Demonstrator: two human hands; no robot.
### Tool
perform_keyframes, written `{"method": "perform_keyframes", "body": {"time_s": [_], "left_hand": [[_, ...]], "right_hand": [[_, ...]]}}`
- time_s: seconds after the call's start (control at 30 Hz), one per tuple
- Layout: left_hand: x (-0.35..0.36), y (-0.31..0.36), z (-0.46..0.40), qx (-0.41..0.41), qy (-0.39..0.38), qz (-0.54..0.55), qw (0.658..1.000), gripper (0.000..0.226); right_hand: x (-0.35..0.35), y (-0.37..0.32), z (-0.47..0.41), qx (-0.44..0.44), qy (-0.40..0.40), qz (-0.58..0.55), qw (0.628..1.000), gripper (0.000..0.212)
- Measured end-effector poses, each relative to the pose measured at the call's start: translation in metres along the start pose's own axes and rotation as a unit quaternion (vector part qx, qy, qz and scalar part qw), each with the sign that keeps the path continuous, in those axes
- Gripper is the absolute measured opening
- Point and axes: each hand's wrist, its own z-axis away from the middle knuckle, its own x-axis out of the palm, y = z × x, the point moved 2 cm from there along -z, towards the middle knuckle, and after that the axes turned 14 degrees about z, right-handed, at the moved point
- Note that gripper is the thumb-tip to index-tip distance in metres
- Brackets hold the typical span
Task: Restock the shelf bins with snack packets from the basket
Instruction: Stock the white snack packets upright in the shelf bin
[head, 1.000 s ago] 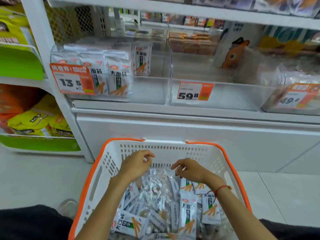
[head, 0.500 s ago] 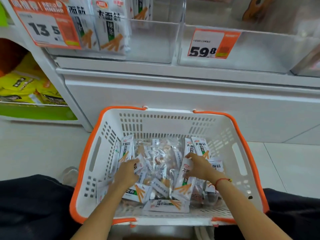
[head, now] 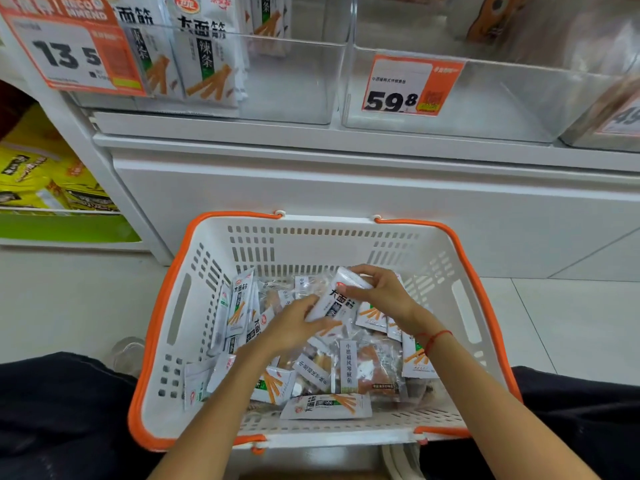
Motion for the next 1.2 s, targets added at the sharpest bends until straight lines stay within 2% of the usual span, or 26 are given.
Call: {"method": "perform_keyframes", "body": {"time_s": [0.07, 0.1, 0.13, 0.17, 0.23, 0.3, 0.37, 0.43, 0.53, 0.6, 0.63, 0.7, 0.77, 0.83, 0.9, 0.93, 1.0, 1.07, 1.13, 1.2], "left_hand": [[-0.012, -0.002, 0.002, 0.007, 0.056, 0.006, 0.998, 0.056], [-0.019, -0.003, 0.003, 0.01, 0.086, 0.01, 0.996, 0.043], [-0.028, -0.005, 0.004, 0.009, 0.112, 0.011, 0.994, 0.037], [-0.036, -0.006, 0.005, 0.001, 0.127, 0.01, 0.992, 0.035], [-0.047, -0.011, 0.005, -0.033, 0.122, 0.015, 0.992, 0.037], [-0.049, -0.01, 0.008, -0.06, 0.103, 0.023, 0.993, 0.04], [-0.05, -0.01, 0.011, -0.071, 0.089, 0.025, 0.993, 0.041], [-0.052, -0.01, 0.011, -0.08, 0.078, 0.028, 0.993, 0.042], [-0.052, -0.009, 0.014, -0.089, 0.077, 0.049, 0.992, 0.043], [-0.053, -0.012, 0.012, -0.089, 0.083, 0.066, 0.99, 0.048], [-0.052, -0.012, 0.013, -0.09, 0.087, 0.073, 0.989, 0.05], [-0.055, -0.017, 0.012, -0.108, 0.112, 0.096, 0.983, 0.048], [-0.056, -0.022, 0.01, -0.133, 0.153, 0.142, 0.969, 0.042], [-0.053, -0.021, 0.01, -0.147, 0.179, 0.19, 0.954, 0.036], [-0.044, -0.018, 0.01, -0.156, 0.171, 0.226, 0.946, 0.027], [-0.036, -0.012, 0.012, -0.154, 0.161, 0.246, 0.943, 0.023], [-0.023, -0.005, 0.012, -0.144, 0.146, 0.299, 0.932, 0.02], [-0.017, 0.002, 0.01, -0.136, 0.15, 0.352, 0.914, 0.024], [-0.015, 0.008, 0.01, -0.124, 0.163, 0.377, 0.903, 0.029], [-0.015, 0.009, 0.009, -0.115, 0.161, 0.361, 0.911, 0.026]], "right_hand": [[-0.002, 0.008, -0.002, 0.021, 0.045, 0.016, 0.999, 0.018], [-0.004, 0.011, -0.001, 0.022, 0.056, 0.066, 0.996, 0.016], [-0.004, 0.015, 0.0, 0.021, 0.027, 0.145, 0.989, 0.014], [0.003, 0.02, 0.003, 0.018, -0.051, 0.226, 0.973, 0.01], [0.028, 0.034, 0.014, 0.057, -0.255, 0.356, 0.897, 0.013], [0.052, 0.043, 0.027, 0.127, -0.355, 0.437, 0.817, 0.028], [0.066, 0.044, 0.036, 0.145, -0.381, 0.522, 0.75, 0.055], [0.068, 0.035, 0.042, 0.109, -0.365, 0.601, 0.702, 0.066], [0.065, 0.029, 0.045, 0.107, -0.391, 0.599, 0.69, 0.075], [0.06, 0.032, 0.042, 0.122, -0.406, 0.56, 0.712, 0.07], [0.055, 0.031, 0.04, 0.118, -0.406, 0.535, 0.732, 0.061], [0.039, 0.027, 0.033, 0.11, -0.38, 0.46, 0.795, 0.038], [0.024, 0.022, 0.029, 0.114, -0.344, 0.323, 0.874, 0.022], [0.017, 0.018, 0.026, 0.139, -0.289, 0.114, 0.94, 0.017], [0.02, 0.011, 0.021, 0.11, -0.211, -0.033, 0.971, 0.008], [0.026, 0.007, 0.017, 0.095, -0.164, -0.063, 0.98, 0.005], [0.04, 0.001, 0.011, 0.086, -0.074, -0.08, 0.99, 0.011], [0.054, -0.001, 0.007, 0.073, -0.022, -0.058, 0.995, 0.024], [0.062, 0.0, 0.005, 0.039, 0.028, 0.009, 0.999, 0.032], [0.067, 0.0, 0.003, 0.005, 0.065, 0.114, 0.991, 0.037]]}}
